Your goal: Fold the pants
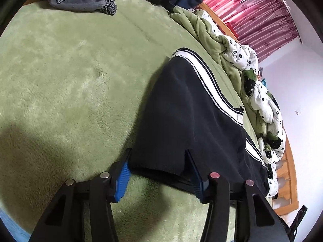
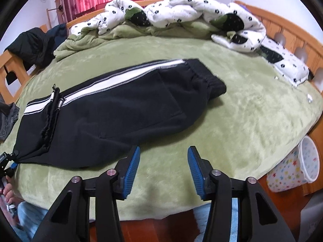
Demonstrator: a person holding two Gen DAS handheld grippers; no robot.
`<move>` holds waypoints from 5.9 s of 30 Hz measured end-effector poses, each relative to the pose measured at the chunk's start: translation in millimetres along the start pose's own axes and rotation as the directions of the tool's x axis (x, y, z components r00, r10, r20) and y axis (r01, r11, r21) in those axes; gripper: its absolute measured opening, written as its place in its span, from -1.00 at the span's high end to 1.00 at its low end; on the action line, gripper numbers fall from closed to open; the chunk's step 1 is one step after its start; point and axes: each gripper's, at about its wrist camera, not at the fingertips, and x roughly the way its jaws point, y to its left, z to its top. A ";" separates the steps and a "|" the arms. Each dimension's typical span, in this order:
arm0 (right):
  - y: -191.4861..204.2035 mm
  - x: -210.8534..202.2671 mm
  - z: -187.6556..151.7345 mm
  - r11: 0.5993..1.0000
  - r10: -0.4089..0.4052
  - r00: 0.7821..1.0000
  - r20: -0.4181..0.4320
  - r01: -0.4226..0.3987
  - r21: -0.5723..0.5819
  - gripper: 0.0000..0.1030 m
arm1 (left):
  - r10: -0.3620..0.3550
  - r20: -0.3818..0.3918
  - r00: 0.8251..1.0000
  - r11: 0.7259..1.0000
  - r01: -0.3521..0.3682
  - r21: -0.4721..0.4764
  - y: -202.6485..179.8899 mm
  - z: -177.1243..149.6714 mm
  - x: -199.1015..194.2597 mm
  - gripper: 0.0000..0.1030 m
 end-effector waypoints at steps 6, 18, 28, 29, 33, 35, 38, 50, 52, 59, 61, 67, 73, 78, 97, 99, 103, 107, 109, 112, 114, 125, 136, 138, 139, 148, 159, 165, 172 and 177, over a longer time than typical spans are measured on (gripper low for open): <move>4.3 7.8 -6.6 1.000 0.001 1.000 -0.023 -0.001 0.017 0.08 | 0.062 0.040 0.997 0.995 -0.065 0.079 -25.6 -0.7 -7.0 0.58; -1.4 30.6 -10.9 0.996 0.029 0.999 -0.034 -0.026 0.084 0.08 | 0.044 0.164 0.985 0.893 -0.113 0.436 -168.4 -9.6 -19.3 0.70; -19.7 38.6 -11.2 0.995 0.026 1.000 0.015 -0.027 0.092 0.08 | 0.032 0.055 0.998 0.763 -0.060 0.644 -263.8 -88.3 48.8 0.71; -21.2 39.1 -11.2 0.996 0.021 1.000 0.020 -0.023 0.084 0.08 | 0.045 0.043 0.998 0.742 -0.062 0.667 -269.3 -99.5 58.1 0.72; -29.4 37.1 -11.8 0.997 -0.002 0.998 0.057 -0.002 0.073 0.08 | 0.106 -0.021 0.994 0.694 -0.059 0.717 -276.3 -139.1 93.5 0.72; -34.8 36.7 -12.3 0.996 0.001 0.998 0.065 -0.006 0.085 0.08 | 0.127 -0.030 0.991 0.663 -0.063 0.746 -275.9 -153.5 101.1 0.72; -42.1 37.3 -13.6 0.994 0.013 0.998 0.069 -0.020 0.103 0.08 | 0.147 -0.020 0.989 0.626 -0.077 0.776 -276.0 -164.0 98.1 0.71; -10.3 24.7 3.2 0.994 0.096 0.986 0.138 -0.103 0.046 0.08 | 0.062 -0.076 0.995 0.773 0.001 0.635 -250.5 -125.1 14.9 0.04; 2.7 19.8 6.6 0.991 0.127 0.981 0.148 -0.132 0.028 0.08 | 0.092 -0.041 0.995 0.801 -0.049 0.596 -238.7 -111.4 -0.2 0.03; 51.6 -4.2 16.5 0.971 0.238 0.960 0.150 -0.233 -0.048 0.01 | 0.131 0.028 0.991 0.901 -0.131 0.414 -204.8 -38.1 -43.3 0.03; 58.8 -6.8 22.4 0.966 0.258 0.956 0.142 -0.251 -0.061 -0.01 | 0.140 0.051 0.989 0.912 -0.149 0.382 -199.9 -22.2 -50.0 0.00; 76.7 11.7 41.2 0.935 0.355 0.931 0.080 -0.355 -0.014 -0.03 | 0.103 0.097 0.990 0.930 -0.131 0.344 -179.3 1.5 -45.1 -0.01; 102.2 70.0 39.0 0.868 0.490 0.872 -0.004 -0.488 0.088 -0.03 | 0.130 0.038 0.991 0.947 -0.135 0.292 -162.3 6.5 -11.4 -0.01; 134.9 107.7 27.1 0.835 0.550 0.830 -0.094 -0.546 0.066 -0.03 | 0.112 -0.014 0.994 0.964 -0.105 0.246 -152.0 6.0 2.1 -0.01; 105.3 41.4 101.4 0.852 0.517 0.846 0.129 -0.494 -0.173 0.66 | 0.135 -0.123 0.983 0.902 -0.071 0.425 -197.4 -69.7 27.9 -0.02; 71.4 32.3 115.3 0.889 0.452 0.875 0.175 -0.424 -0.173 0.67 | 0.103 -0.152 0.983 0.900 -0.027 0.436 -211.2 -82.6 31.7 -0.01; 10.8 40.8 129.0 0.943 0.314 0.931 0.187 -0.283 -0.176 0.68 | 0.038 -0.199 0.979 0.887 0.059 0.458 -235.3 -101.9 41.5 -0.01; -49.4 63.7 120.3 0.969 0.228 0.958 0.175 -0.205 -0.140 0.68 | 0.013 -0.254 0.967 0.855 0.121 0.504 -255.8 -118.6 53.2 -0.02; -77.7 67.7 112.7 0.980 0.192 0.960 0.203 -0.175 -0.096 0.68 | -0.002 -0.288 0.958 0.834 0.160 0.527 -263.1 -126.6 55.7 -0.01; -110.9 85.3 103.7 0.982 0.189 0.965 0.181 -0.191 -0.008 0.68 | 0.017 -0.343 0.939 0.773 0.205 0.600 -277.1 -142.0 61.8 -0.02; -119.7 97.1 95.2 0.978 0.202 0.963 0.179 -0.209 0.024 0.68 | 0.040 -0.362 0.931 0.738 0.217 0.639 -286.1 -154.8 66.2 -0.14; -124.8 107.8 70.2 0.973 0.185 0.963 0.196 -0.208 0.100 0.61 | 0.085 -0.128 0.988 0.758 0.019 0.652 -304.8 -163.3 81.9 0.70; -122.8 87.9 79.2 0.991 0.133 0.972 0.193 -0.133 -0.015 0.00 | 0.085 -0.254 0.963 0.758 0.103 0.644 -263.2 -151.1 37.2 -0.07; -126.2 87.7 96.7 0.988 0.157 0.969 0.189 -0.156 -0.017 -0.02 | 0.048 -0.244 0.968 0.793 0.112 0.599 -265.2 -131.5 40.1 -0.10; -125.3 90.9 105.8 0.986 0.168 0.969 0.181 -0.167 -0.020 -0.02 | 0.039 -0.244 0.969 0.803 0.115 0.585 -267.0 -122.8 43.3 -0.10; -80.9 163.8 178.6 0.982 0.122 0.992 0.023 -0.117 -0.150 -0.07 | 0.044 -0.262 0.964 0.855 0.100 0.510 -307.7 -66.8 137.2 -0.10; -113.9 204.1 163.4 0.959 0.277 0.956 -0.097 -0.281 -0.038 -0.11 | 0.034 -0.327 0.944 0.854 0.143 0.501 -307.9 -70.9 192.5 -0.16; -115.2 218.9 166.1 0.929 0.369 0.919 -0.138 -0.368 0.033 -0.16 | 0.014 -0.332 0.943 0.872 0.151 0.465 -317.6 -69.5 200.9 -0.05; -109.6 213.8 165.7 0.935 0.355 0.927 -0.126 -0.353 0.037 -0.02 | -0.008 -0.315 0.949 0.871 0.161 0.464 -332.3 -63.1 191.6 0.62; -111.5 179.8 169.6 0.942 0.330 0.942 -0.055 -0.326 0.076 0.54 | -0.070 -0.280 0.957 0.851 0.204 0.483 -340.5 -47.7 164.8 0.73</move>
